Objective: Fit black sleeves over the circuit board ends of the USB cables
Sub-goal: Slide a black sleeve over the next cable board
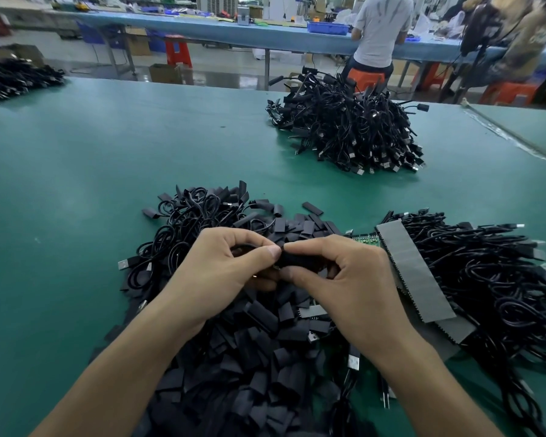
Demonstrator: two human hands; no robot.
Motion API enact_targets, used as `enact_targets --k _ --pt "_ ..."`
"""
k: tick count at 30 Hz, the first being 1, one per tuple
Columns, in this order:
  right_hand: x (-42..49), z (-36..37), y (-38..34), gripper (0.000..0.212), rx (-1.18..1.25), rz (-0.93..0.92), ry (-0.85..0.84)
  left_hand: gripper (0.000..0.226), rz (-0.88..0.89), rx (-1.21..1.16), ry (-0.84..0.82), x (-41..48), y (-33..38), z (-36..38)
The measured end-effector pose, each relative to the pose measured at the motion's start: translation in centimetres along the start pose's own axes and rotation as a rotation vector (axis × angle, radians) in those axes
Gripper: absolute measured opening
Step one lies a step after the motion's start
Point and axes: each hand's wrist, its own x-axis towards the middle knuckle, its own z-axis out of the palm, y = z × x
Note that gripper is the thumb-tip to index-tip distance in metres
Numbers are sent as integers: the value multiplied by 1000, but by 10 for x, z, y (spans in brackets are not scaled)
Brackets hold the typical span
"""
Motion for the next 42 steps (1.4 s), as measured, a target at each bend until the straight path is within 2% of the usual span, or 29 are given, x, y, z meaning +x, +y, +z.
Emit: enact_targets --k 6,10,14,20,24,29,31,33,34,36,38,40,42 --pt "1 0 2 27 -47 4 -3 5 -12 -21 -36 0 -1 -1" --pt "1 -2 3 26 -16 13 -6 22 -7 -49 -57 -1 -1 -2" --pt "2 -2 5 28 -15 2 -10 25 2 -75 -66 0 -1 -3" --pt "2 -3 8 22 -1 -2 9 11 18 -73 -57 0 -1 -2" --pt "1 -5 12 16 -130 118 -33 14 101 31 56 2 -3 -3" --pt "0 -9 21 19 -356 314 -307 20 207 111 278 5 -5 -6" --pt "0 -7 21 41 -428 279 -375 22 242 96 269 6 -5 -6" --pt "0 -4 19 61 -361 224 -357 23 271 84 201 5 -4 -5" --pt "0 -2 17 58 -275 201 -320 24 280 87 169 5 -4 -4" --pt "0 0 14 33 -131 140 -245 25 289 109 137 3 -4 -4" --pt "0 1 13 16 -90 80 -195 26 283 168 146 3 -1 -6" --pt "0 1 12 17 -114 22 -146 26 286 324 172 2 1 -8" --pt "0 3 11 21 -150 -33 -137 16 319 540 197 -4 6 -6"
